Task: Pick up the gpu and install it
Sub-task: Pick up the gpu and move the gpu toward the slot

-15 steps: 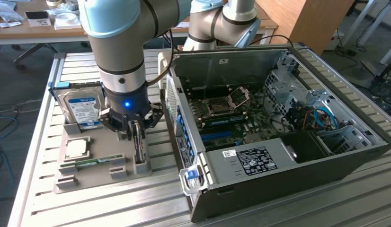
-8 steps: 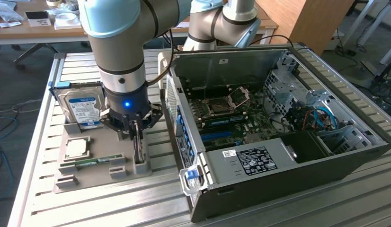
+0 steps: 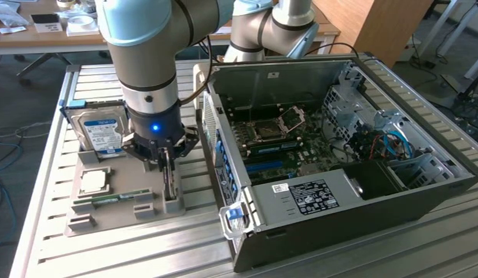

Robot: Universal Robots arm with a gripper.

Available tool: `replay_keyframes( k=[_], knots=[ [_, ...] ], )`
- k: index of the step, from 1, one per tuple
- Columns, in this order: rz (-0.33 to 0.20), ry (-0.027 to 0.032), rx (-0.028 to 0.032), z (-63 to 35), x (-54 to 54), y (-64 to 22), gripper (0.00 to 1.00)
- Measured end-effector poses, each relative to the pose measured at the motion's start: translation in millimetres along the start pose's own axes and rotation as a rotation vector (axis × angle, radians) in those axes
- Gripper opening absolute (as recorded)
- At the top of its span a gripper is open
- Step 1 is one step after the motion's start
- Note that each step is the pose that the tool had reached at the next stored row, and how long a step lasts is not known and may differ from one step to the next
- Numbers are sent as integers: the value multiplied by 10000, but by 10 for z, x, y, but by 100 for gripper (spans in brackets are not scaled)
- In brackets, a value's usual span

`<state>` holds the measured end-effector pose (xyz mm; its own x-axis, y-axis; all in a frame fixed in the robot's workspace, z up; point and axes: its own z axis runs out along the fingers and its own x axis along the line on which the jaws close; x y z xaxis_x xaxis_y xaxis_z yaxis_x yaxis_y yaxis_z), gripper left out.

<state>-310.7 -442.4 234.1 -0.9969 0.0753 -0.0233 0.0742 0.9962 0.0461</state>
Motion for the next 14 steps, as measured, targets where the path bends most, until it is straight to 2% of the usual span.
replay_keyframes(
  k=[14],
  knots=[
    [-268, 13, -6, 0, 0, 0, 27]
  ],
)
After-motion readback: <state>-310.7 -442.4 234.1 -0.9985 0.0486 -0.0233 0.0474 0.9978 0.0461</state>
